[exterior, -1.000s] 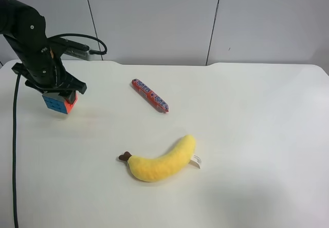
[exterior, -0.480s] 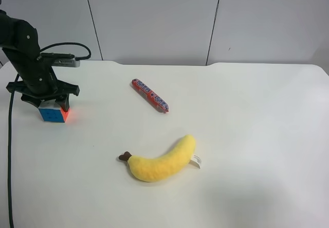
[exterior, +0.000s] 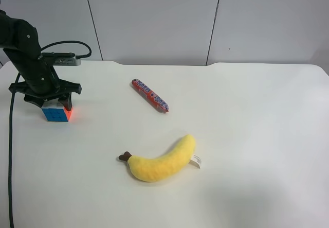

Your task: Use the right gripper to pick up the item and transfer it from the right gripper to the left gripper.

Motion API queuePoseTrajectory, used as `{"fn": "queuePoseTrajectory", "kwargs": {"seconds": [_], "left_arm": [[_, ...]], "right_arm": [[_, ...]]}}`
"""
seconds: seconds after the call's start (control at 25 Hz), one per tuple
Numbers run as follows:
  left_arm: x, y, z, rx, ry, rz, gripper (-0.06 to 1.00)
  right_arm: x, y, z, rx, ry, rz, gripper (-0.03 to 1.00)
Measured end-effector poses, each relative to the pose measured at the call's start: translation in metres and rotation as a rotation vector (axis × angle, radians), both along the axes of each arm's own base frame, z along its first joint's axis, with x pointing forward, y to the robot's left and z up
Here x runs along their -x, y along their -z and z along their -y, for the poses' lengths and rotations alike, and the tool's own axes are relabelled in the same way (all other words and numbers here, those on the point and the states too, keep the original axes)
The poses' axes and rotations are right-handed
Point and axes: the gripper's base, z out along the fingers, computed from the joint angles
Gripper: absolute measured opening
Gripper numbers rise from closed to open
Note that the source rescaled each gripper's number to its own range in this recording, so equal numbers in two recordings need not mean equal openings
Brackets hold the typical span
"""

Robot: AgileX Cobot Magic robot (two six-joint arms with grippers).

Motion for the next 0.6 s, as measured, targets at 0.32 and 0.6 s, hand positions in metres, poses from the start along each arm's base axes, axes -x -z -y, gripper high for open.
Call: {"fn": "queuePoseTrajectory", "kwargs": {"seconds": [0.32, 0.6], "left_arm": [[0.000, -0.001, 0.000, 0.001, -0.003, 0.002, 0.97], [0.004, -0.056, -0.001, -0.019, 0.020, -0.030, 0.99]], "right_arm": [[0.000, 0.000, 0.000, 0.000, 0.000, 0.000, 1.00], [0.000, 0.000, 0.000, 0.000, 0.000, 0.000, 1.00]]}}
